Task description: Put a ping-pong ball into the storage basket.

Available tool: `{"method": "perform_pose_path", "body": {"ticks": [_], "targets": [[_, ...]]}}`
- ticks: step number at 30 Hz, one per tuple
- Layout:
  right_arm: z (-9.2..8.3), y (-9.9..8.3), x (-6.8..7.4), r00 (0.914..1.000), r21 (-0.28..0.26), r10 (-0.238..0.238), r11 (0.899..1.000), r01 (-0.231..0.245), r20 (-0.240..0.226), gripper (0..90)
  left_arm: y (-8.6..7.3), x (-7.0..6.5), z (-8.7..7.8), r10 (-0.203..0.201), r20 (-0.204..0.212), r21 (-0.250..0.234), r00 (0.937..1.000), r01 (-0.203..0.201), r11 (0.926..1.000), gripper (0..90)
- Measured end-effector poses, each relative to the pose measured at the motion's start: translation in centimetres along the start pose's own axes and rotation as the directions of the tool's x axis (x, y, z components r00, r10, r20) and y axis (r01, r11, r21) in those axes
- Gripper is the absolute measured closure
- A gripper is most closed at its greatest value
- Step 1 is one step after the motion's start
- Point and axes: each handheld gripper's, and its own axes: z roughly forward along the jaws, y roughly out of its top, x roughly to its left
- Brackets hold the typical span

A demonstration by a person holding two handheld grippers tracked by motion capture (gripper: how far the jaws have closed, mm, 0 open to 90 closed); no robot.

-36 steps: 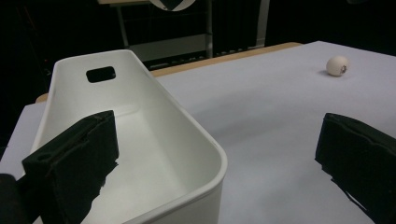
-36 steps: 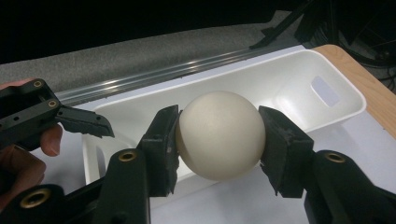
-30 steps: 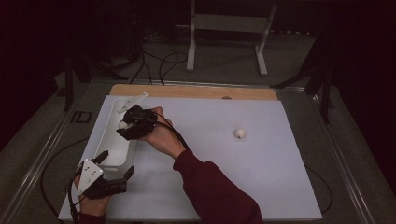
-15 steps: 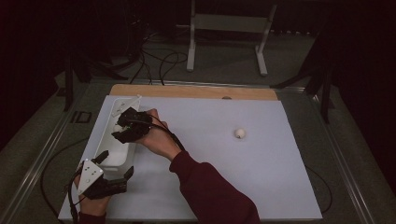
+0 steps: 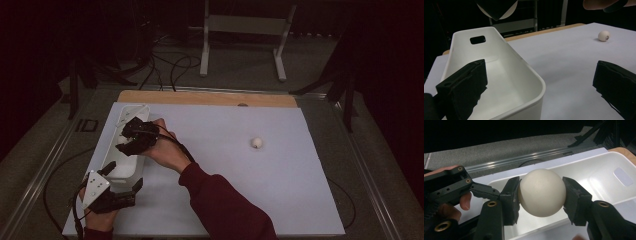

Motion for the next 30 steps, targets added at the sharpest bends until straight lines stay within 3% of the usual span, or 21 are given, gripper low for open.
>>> {"method": "perform_pose_path", "body": {"ticks": [9,10,13,15,18,30], "targets": [[0.5,0.4,0.3,0.9999,-0.003,0.002,1.0,-0.002,-0.013,48.8,0.0,0.0,0.0,-0.001,0.001,0.0,1.0,0.001,1.0,0.2],[0.5,0.5,0.3,0.9999,-0.005,0.0,1.0,0.0,-0.014,44.7,0.0,0.0,0.0,-0.001,0.001,0.0,1.0,0.001,1.0,0.2],[0.5,0.5,0.4,0.9997,-0.012,0.02,1.0,-0.021,-0.01,18.2,0.0,0.0,0.0,-0.003,0.001,-0.001,1.0,0.003,1.0,0.2],[0.4,0.5,0.2,0.9994,-0.019,0.035,0.999,-0.035,0.008,11.0,0.0,0.0,-0.1,-0.002,0.001,-0.002,1.0,0.002,1.0,0.2],[-0.1,0.4,-0.1,0.9984,-0.031,0.056,0.998,-0.056,0.003,9.8,0.0,0.0,-0.1,0.0,0.0,-0.001,1.0,0.0,1.0,0.2],[-1.3,-0.2,-0.7,0.9991,-0.04,0.042,0.998,-0.042,0.003,8.6,0.0,0.0,-0.1,0.003,-0.001,0.001,1.0,-0.003,1.0,0.2]]}}
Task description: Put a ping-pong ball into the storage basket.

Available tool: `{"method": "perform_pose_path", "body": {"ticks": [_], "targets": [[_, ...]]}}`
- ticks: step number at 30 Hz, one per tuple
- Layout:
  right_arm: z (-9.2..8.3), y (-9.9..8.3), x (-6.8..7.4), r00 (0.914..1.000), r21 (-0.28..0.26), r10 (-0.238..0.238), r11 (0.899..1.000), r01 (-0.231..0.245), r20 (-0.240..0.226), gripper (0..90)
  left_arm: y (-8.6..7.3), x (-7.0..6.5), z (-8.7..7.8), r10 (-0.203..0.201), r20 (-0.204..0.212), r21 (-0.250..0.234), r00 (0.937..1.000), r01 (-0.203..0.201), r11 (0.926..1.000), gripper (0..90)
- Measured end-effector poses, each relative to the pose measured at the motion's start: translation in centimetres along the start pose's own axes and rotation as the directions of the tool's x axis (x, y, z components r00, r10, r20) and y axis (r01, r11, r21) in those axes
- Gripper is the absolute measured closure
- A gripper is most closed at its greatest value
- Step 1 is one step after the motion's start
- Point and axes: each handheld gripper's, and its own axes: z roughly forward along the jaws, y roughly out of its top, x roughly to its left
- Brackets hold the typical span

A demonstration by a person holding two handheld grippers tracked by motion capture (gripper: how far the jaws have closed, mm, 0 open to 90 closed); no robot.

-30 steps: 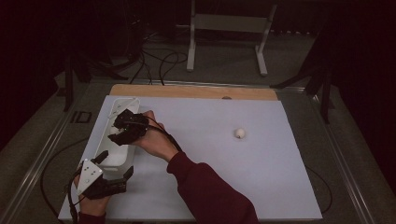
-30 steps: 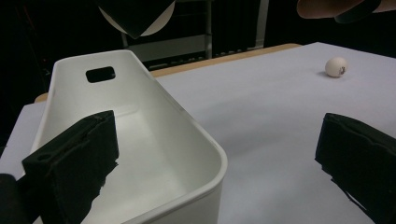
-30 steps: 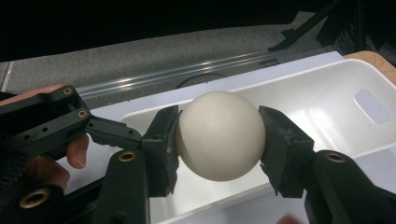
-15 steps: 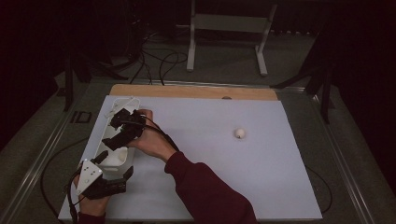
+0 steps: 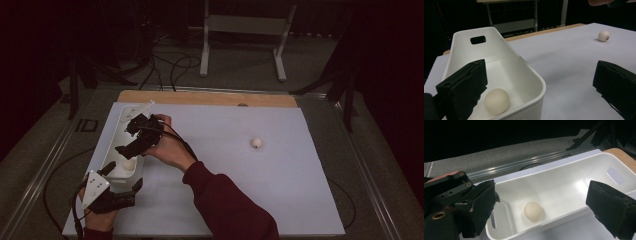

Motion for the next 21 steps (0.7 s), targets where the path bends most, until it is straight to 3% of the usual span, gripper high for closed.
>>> {"method": "perform_pose_path", "body": {"ticks": [21], "targets": [[-1.2,-0.5,-0.2,1.0,-0.006,-0.006,1.0,0.006,0.002,8.4,-0.1,-0.1,-0.3,0.003,-0.007,0.004,1.0,-0.003,1.0,0.2]]}}
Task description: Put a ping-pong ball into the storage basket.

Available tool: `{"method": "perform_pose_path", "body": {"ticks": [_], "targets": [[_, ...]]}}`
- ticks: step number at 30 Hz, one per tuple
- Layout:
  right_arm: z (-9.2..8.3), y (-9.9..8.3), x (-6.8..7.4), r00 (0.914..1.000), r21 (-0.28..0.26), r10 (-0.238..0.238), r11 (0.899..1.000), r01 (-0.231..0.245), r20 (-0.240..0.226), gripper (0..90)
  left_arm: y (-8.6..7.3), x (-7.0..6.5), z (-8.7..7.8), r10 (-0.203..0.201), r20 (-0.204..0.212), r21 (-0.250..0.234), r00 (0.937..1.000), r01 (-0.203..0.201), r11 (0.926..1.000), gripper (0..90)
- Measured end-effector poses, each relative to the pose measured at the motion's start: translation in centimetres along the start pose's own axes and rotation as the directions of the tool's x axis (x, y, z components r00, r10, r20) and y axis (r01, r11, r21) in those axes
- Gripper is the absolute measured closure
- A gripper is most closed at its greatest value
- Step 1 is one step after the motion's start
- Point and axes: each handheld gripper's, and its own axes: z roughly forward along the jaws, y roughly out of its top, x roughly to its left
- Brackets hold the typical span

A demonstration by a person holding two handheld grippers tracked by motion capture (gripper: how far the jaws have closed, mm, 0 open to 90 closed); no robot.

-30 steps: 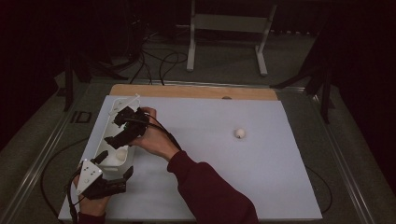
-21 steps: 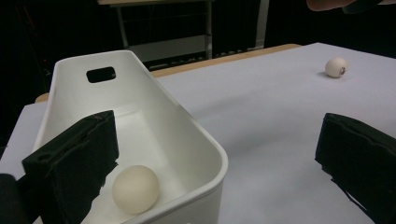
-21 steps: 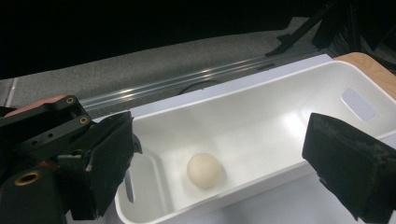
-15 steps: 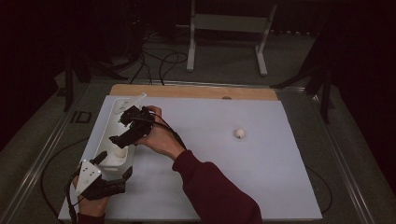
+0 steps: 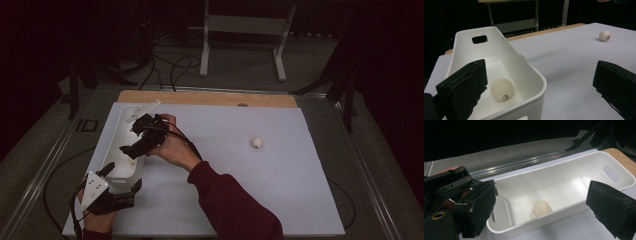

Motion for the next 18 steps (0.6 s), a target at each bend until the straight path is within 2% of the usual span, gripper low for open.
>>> {"method": "perform_pose_path", "body": {"ticks": [6,18], "targets": [[-0.7,-0.4,-0.3,1.0,-0.004,0.001,1.0,-0.001,-0.003,8.4,0.0,0.0,0.1,-0.002,-0.002,0.001,1.0,0.002,1.0,0.2],[-1.7,-1.2,-1.4,0.9997,0.002,0.012,1.0,-0.012,0.019,8.4,0.0,0.0,0.2,0.0,0.003,0.002,1.0,0.0,1.0,0.2]]}}
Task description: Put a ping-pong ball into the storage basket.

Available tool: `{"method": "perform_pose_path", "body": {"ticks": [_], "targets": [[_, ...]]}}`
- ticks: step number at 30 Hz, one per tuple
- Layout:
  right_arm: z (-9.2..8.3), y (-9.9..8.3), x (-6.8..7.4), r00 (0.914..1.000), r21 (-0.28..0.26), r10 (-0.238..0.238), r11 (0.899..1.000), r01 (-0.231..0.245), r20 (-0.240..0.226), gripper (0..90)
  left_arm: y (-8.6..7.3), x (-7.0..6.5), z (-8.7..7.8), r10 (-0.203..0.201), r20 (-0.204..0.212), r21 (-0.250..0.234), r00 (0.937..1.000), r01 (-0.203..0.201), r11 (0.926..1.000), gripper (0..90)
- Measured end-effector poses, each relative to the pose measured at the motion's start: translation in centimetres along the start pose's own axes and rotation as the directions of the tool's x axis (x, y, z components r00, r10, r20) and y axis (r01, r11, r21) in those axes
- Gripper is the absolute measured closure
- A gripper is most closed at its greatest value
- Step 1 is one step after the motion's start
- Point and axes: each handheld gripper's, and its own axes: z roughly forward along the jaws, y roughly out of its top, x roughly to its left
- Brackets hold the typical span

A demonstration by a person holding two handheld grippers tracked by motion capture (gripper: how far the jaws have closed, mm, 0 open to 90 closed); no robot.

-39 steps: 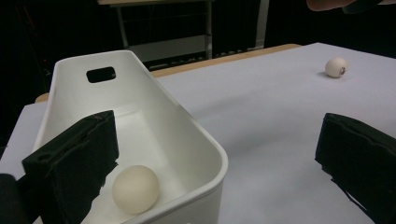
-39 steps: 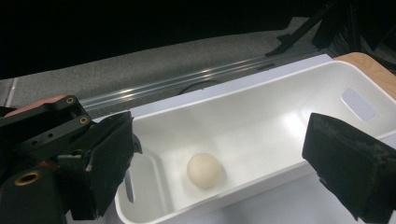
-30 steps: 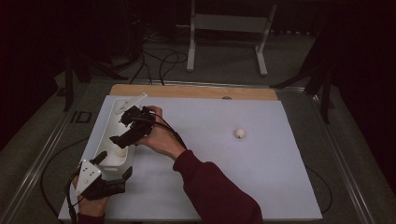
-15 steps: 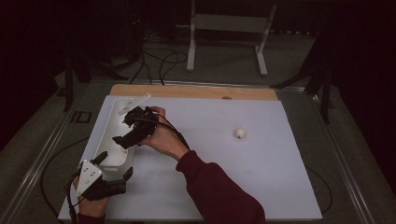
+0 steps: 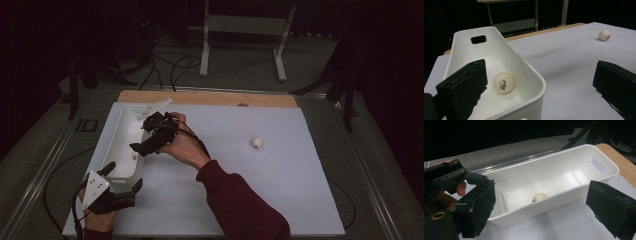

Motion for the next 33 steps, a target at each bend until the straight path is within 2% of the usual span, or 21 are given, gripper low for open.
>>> {"method": "perform_pose_path", "body": {"ticks": [19,33], "targets": [[-1.8,-1.4,-1.8,0.9985,0.006,0.024,1.0,-0.024,0.049,8.0,0.1,0.0,0.1,0.002,0.003,-0.001,1.0,-0.002,1.0,0.2],[-3.4,-3.4,-3.0,0.9954,-0.003,0.046,0.999,-0.046,0.084,8.0,0.1,0.0,0.1,0.001,0.004,-0.001,1.0,-0.001,1.0,0.2]]}}
